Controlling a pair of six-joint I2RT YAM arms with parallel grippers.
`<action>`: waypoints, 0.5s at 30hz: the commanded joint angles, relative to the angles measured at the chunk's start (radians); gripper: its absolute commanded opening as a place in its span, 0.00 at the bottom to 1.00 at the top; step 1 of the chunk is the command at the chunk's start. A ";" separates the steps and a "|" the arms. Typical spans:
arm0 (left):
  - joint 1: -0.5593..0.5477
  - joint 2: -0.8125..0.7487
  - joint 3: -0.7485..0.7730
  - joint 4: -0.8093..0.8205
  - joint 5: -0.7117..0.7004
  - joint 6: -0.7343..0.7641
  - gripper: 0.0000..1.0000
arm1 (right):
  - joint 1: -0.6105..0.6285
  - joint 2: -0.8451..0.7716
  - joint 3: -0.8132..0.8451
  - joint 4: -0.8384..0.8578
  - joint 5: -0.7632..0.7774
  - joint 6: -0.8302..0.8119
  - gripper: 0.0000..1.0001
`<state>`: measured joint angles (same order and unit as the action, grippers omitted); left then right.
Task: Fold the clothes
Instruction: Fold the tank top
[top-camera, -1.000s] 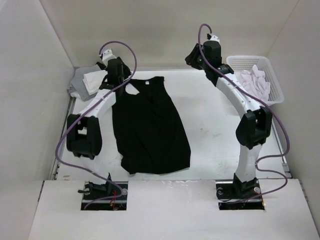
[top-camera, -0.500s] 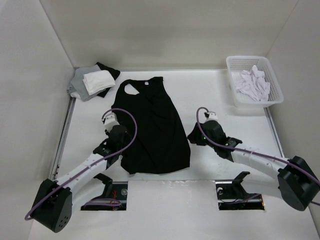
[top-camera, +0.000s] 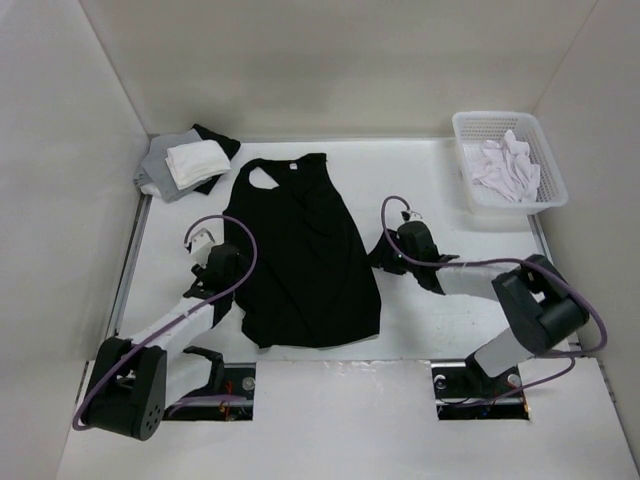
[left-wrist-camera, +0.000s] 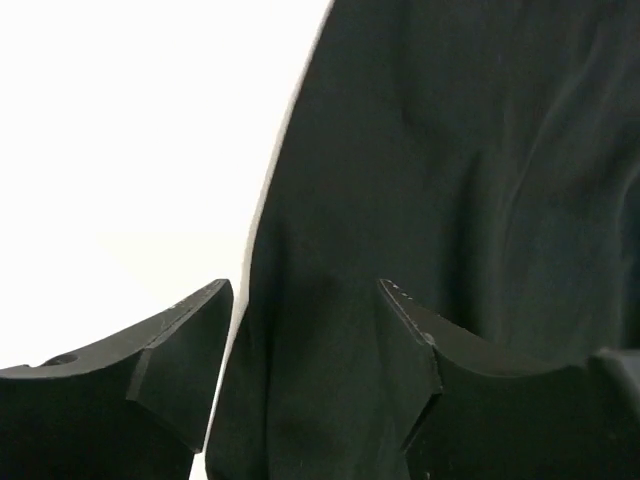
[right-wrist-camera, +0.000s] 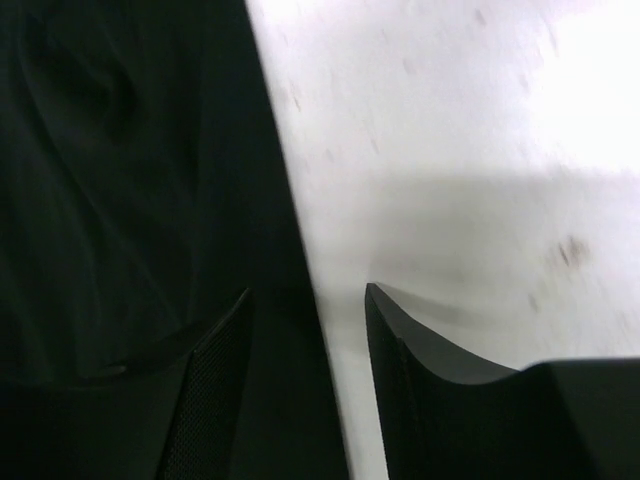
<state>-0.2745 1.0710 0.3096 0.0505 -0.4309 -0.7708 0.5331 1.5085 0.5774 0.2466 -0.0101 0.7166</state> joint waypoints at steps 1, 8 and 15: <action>0.076 0.065 0.019 0.071 0.098 -0.056 0.57 | -0.034 0.117 0.090 0.131 -0.071 0.036 0.51; 0.202 0.187 0.002 0.192 0.296 -0.108 0.47 | -0.089 0.275 0.137 0.314 -0.206 0.184 0.22; 0.192 0.264 0.000 0.296 0.368 -0.116 0.13 | -0.118 0.245 0.130 0.468 -0.263 0.250 0.04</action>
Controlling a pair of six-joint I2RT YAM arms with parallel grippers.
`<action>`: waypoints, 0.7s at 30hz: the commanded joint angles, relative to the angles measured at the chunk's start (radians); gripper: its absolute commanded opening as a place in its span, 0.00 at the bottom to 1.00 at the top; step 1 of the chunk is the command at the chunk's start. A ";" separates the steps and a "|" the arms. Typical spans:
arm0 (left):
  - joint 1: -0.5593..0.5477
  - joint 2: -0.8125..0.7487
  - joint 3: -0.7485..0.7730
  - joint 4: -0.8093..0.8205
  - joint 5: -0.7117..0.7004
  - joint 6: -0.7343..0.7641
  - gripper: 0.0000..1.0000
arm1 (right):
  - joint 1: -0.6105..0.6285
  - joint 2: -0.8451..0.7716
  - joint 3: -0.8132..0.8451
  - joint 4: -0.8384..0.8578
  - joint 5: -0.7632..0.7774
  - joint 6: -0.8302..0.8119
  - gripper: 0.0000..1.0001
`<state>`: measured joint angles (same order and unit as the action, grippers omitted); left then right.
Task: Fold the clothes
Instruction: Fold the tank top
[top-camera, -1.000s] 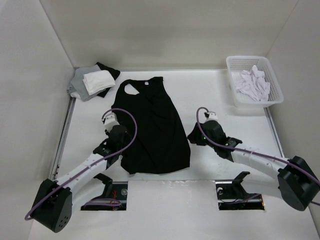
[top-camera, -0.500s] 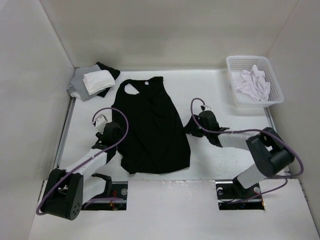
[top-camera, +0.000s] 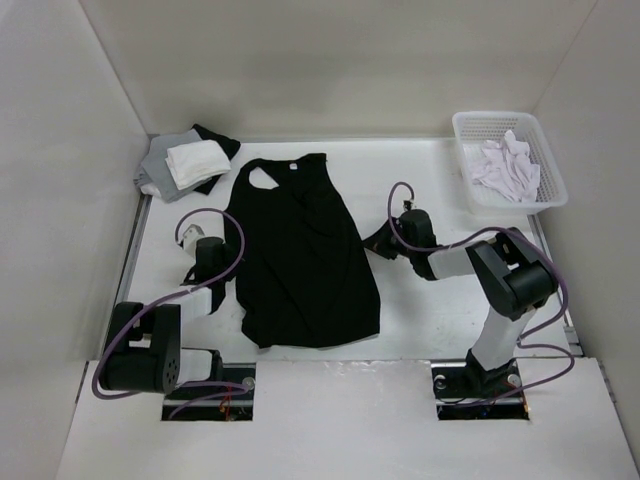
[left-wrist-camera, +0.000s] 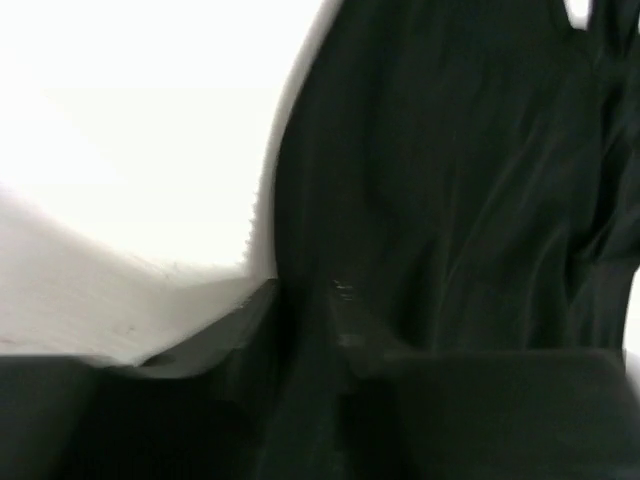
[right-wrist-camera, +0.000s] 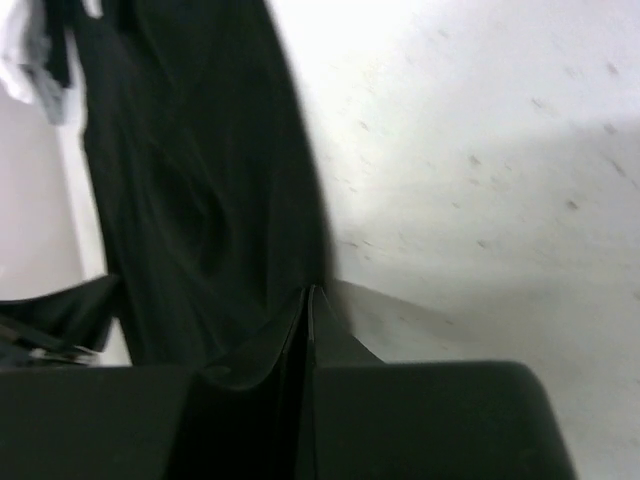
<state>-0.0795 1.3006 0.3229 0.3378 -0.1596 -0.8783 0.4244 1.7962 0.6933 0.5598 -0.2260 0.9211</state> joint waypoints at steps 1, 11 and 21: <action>-0.003 0.031 -0.015 0.020 0.109 -0.011 0.10 | -0.009 -0.061 0.009 0.155 -0.047 0.044 0.04; -0.108 -0.461 0.082 -0.156 0.104 -0.030 0.01 | 0.000 -0.567 -0.080 -0.099 0.013 -0.051 0.01; -0.139 -0.897 0.401 -0.476 0.103 -0.001 0.00 | 0.223 -1.213 0.172 -0.676 0.287 -0.244 0.01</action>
<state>-0.2100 0.4732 0.6094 -0.0242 -0.0525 -0.8948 0.5827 0.7025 0.7307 0.0933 -0.0814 0.7692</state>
